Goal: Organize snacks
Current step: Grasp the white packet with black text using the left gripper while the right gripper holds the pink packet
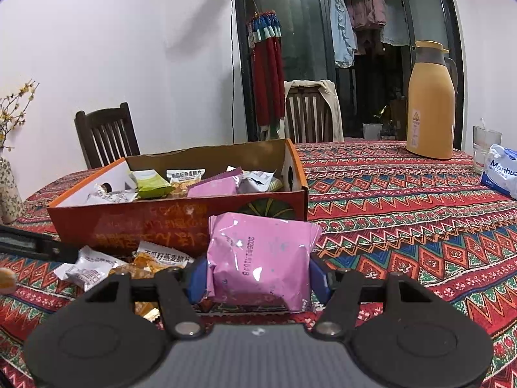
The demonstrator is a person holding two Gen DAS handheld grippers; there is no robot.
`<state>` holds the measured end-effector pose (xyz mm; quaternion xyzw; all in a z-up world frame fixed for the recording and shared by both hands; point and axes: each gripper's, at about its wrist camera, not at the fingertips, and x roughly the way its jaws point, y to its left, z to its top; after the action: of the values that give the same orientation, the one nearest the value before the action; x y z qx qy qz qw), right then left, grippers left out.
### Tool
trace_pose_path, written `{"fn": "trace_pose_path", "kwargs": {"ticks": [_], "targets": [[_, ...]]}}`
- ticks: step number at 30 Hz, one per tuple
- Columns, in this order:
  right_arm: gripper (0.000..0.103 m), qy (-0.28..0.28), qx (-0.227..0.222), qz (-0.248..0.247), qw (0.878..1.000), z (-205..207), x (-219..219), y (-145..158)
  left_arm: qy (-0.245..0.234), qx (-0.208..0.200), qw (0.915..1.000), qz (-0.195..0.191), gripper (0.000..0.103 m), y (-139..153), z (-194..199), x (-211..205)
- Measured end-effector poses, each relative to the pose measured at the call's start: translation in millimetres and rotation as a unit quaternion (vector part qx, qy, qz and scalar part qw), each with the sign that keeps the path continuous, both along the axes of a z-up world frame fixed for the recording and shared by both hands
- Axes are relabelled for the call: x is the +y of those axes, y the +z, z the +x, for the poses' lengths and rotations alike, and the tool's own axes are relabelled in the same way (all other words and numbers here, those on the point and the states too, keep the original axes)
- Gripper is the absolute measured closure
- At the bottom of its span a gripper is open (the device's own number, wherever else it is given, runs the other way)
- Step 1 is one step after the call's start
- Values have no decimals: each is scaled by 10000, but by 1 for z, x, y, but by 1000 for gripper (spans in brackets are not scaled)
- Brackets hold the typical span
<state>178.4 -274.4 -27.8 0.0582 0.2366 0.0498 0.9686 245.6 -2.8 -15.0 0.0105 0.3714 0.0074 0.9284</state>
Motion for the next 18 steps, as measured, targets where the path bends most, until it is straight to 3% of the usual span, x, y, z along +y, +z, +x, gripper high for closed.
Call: {"fn": "trace_pose_path", "kwargs": {"ticks": [11,18], "targets": [[41,45,-39,58,10000,-4,-3,2,-276,295,9992,-55,0,-31,24,-18],[40,76,-43,70,9999,-4,-2,2,-354,158,9992,-41,0,-35,20,-21]]}}
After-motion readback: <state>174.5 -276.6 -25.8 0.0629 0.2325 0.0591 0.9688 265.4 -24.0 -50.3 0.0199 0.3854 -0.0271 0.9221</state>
